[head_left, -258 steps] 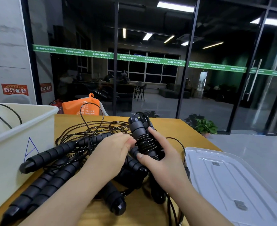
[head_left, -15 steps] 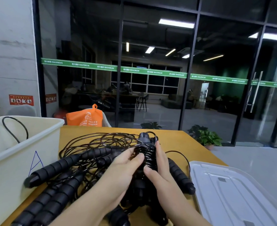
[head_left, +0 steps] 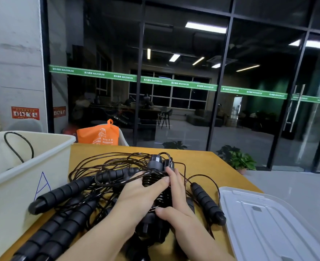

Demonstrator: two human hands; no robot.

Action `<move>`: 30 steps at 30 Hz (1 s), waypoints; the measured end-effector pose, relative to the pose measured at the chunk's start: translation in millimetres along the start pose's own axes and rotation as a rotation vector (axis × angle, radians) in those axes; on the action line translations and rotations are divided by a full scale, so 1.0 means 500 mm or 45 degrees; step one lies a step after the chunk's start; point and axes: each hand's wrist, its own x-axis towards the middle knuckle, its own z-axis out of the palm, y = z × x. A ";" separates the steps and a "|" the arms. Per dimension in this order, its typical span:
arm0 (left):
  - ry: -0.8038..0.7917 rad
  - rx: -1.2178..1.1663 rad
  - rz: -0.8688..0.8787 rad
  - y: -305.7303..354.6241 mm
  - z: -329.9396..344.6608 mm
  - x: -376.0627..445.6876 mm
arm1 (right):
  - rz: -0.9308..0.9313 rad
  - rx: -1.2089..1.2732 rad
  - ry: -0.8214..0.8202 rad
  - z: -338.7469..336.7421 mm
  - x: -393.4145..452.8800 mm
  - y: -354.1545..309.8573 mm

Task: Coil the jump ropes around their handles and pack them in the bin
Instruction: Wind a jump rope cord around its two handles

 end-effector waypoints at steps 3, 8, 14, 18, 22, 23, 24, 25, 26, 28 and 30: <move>-0.006 0.087 0.028 -0.003 -0.004 0.006 | -0.007 0.045 0.014 -0.004 0.005 0.006; -0.028 0.124 0.032 -0.008 -0.006 0.013 | 0.004 0.205 0.050 -0.007 0.008 0.025; -0.051 0.130 0.130 -0.016 0.002 0.017 | -0.021 0.345 0.233 -0.015 0.019 0.053; -0.034 0.193 0.142 -0.020 0.005 0.018 | 0.137 0.166 0.422 -0.040 0.019 0.038; -0.067 0.181 0.139 -0.014 0.002 0.012 | 0.298 0.264 0.527 -0.063 0.020 0.030; -0.075 0.189 0.143 -0.013 0.001 0.010 | 0.318 0.302 0.552 -0.069 0.022 0.031; -0.086 0.201 0.147 -0.011 0.001 0.007 | 0.341 0.357 0.567 -0.075 0.023 0.030; -0.095 0.214 0.150 -0.010 0.001 0.006 | 0.361 0.396 0.579 -0.079 0.024 0.031; -0.099 0.228 0.150 -0.009 0.001 0.004 | 0.382 0.424 0.608 -0.084 0.024 0.032; -0.097 0.257 0.160 -0.008 0.000 0.002 | 0.395 0.473 0.689 -0.099 0.027 0.040; -0.097 0.275 0.167 -0.006 -0.002 0.001 | 0.339 0.612 0.810 -0.120 0.027 0.041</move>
